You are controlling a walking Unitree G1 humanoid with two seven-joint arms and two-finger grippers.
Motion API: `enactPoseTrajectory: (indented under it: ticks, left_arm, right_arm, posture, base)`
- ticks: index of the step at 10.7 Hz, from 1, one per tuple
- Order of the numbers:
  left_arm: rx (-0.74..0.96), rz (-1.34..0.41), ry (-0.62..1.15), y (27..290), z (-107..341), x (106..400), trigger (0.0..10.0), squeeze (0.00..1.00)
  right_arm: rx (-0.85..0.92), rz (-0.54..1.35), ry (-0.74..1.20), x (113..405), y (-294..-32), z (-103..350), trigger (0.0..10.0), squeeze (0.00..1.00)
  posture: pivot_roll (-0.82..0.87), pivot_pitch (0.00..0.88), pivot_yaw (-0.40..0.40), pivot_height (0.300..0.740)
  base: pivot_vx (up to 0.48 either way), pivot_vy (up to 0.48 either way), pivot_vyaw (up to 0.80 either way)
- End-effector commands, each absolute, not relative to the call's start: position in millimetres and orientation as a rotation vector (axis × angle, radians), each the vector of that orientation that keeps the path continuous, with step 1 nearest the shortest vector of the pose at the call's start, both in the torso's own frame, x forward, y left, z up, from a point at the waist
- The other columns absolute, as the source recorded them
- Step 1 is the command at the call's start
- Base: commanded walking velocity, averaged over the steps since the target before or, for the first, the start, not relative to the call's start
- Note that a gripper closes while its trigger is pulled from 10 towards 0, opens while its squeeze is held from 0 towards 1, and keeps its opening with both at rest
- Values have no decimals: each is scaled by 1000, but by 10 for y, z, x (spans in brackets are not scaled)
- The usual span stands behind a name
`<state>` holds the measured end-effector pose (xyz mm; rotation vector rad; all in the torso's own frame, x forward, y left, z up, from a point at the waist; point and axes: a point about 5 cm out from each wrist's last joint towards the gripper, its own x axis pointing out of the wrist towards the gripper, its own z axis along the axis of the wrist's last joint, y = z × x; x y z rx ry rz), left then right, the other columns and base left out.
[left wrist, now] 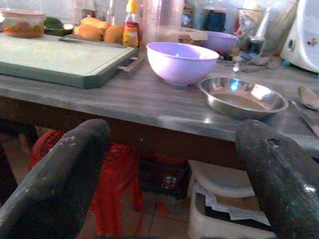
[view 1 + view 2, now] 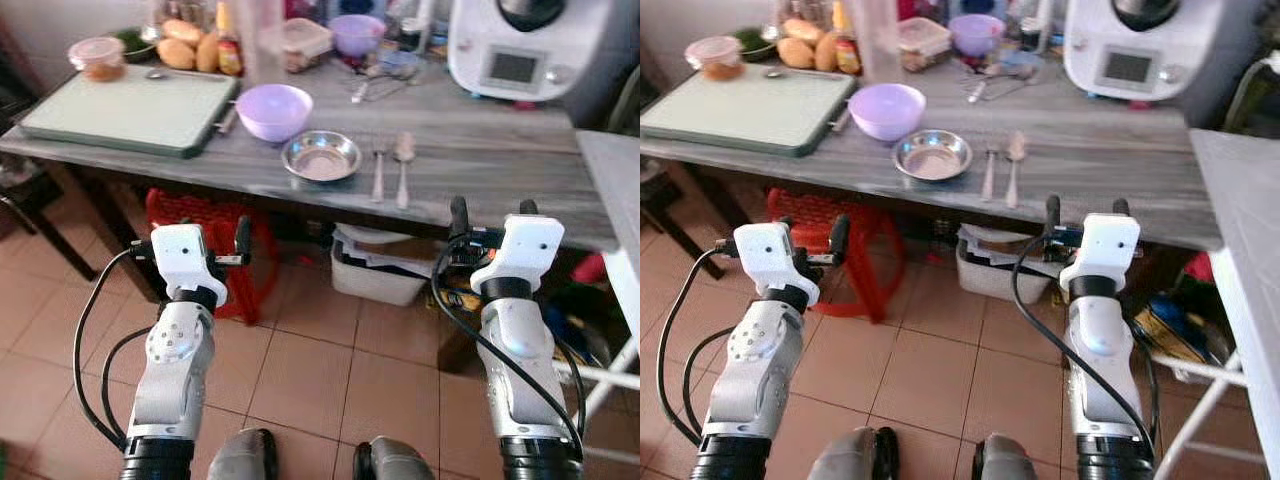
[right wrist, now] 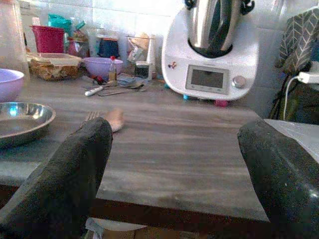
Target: Setting the table
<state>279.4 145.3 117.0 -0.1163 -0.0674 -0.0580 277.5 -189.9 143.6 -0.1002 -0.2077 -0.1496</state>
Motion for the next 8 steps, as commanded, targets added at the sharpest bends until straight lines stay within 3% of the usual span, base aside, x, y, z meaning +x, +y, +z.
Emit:
enactPoseTrajectory:
  ticks: [1,8]
  left_arm:
    - [-108,-63,-60,1462,1152,2800,10000,0]
    - [-110,-79,-43,1432,1118,2785,10000,0]
  right_arm:
    - [-91,-150,-198,2799,-1907,1441,10000,0]
    - [-58,-125,-171,2879,-1840,1403,10000,0]
  posture:
    - [-56,71,18,740]
    - [-47,63,19,740]
  base:
    - [-251,0,0]
    - [-215,0,-123]
